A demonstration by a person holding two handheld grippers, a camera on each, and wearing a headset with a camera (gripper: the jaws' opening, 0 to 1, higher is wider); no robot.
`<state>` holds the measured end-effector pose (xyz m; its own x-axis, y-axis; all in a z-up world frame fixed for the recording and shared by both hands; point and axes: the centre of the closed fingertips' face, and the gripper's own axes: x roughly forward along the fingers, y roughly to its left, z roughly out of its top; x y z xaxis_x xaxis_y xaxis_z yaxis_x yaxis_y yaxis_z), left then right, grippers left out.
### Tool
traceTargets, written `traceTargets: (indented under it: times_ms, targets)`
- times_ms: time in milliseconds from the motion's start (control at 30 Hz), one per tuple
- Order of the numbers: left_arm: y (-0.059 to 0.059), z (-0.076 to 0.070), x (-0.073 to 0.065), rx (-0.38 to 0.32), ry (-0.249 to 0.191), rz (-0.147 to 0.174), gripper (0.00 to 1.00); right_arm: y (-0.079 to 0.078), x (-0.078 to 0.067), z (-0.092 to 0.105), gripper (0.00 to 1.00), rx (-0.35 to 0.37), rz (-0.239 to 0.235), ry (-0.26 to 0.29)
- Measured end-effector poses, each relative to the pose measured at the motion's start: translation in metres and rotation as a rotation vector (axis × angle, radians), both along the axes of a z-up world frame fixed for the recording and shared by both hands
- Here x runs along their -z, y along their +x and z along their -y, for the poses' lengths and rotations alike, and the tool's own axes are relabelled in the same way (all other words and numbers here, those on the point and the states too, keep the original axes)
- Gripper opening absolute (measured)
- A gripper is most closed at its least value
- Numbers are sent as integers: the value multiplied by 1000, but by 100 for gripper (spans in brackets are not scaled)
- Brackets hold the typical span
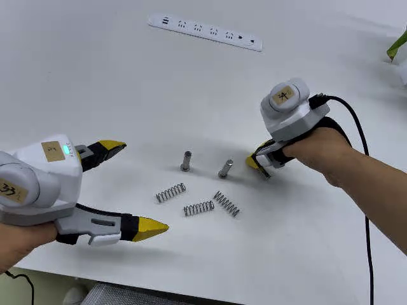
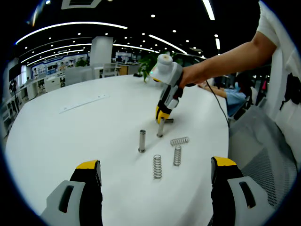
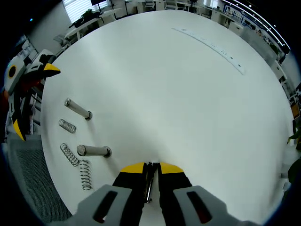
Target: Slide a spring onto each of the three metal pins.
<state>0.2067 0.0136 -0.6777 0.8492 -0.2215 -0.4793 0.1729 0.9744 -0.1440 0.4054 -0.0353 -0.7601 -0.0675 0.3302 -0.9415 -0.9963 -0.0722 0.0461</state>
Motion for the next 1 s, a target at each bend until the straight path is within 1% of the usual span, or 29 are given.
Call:
traceTargets:
  times_ms: [200, 300, 467, 533, 633, 767, 867, 900, 1000]
  targets:
    - [0, -1, 0, -4, -4, 3, 99, -2, -1, 1, 10, -7, 27, -3]
    - [-1, -1, 0, -4, -6, 3, 99, -1, 0, 1, 9, 20, 22, -3]
    - [-1, 0, -1, -7, -6, 3, 98, 1, 0, 1, 9, 26, 25, 2]
    - [-1, 1, -1, -8, -6, 4, 98, -2, -2, 3, 9, 25, 24, 3]
    - [-1, 1, -2, -8, -5, 4, 98, -1, 0, 2, 9, 21, 18, 9]
    - [-1, 0, -1, -6, -6, 5, 98, -5, -11, 6, 9, 25, 14, 29]
    - [-1, 0, -1, -5, -6, 4, 98, -2, -9, 4, 9, 31, 5, 41]
    - [0, 0, -1, -5, -6, 5, 98, -6, -14, 8, 9, 36, 1, 46]
    - [-1, -1, 0, -2, -6, 6, 98, -10, -20, 12, 9, 36, -2, 59]
